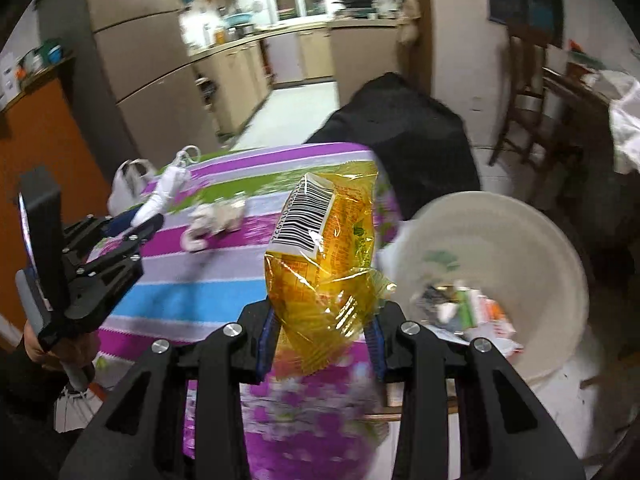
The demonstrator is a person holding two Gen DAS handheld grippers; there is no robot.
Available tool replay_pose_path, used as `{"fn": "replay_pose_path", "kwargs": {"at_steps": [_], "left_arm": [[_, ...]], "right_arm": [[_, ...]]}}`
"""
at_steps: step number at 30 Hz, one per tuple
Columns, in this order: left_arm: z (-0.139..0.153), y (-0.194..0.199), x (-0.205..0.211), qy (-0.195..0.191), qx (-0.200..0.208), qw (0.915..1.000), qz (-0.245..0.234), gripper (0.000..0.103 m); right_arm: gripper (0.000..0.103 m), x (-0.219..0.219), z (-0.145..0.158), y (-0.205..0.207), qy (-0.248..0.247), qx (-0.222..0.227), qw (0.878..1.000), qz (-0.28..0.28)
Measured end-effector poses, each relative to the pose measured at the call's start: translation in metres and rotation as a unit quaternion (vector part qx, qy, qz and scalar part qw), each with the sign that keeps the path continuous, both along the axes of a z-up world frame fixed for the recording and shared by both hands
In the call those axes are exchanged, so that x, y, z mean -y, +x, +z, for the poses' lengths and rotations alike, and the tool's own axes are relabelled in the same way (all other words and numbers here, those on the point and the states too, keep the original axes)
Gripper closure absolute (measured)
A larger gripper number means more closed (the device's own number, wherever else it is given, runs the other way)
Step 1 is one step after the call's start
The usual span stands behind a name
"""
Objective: Collect trash
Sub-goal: 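Carry the yellow wrapper and white cloth over the white bucket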
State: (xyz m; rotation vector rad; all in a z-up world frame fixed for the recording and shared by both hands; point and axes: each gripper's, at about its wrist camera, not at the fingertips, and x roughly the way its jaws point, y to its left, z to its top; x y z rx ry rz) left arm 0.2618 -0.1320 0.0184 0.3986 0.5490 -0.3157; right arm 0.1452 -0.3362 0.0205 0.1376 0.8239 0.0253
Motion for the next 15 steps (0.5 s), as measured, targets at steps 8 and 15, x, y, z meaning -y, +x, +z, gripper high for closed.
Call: {"fn": "replay_pose_path", "kwargs": {"at_steps": [8,15], "left_arm": [[0.016,0.004,0.08,0.011,0.012,0.9976,-0.067,0.076],[0.027,0.003,0.151,0.024,0.026,0.9911,-0.128,0.076]], "right_arm": [[0.068,0.068,0.009,-0.019,-0.006,-0.011,0.997,-0.07],[0.068,0.117,0.014,-0.034,-0.005,-0.028,0.993,-0.118]]}}
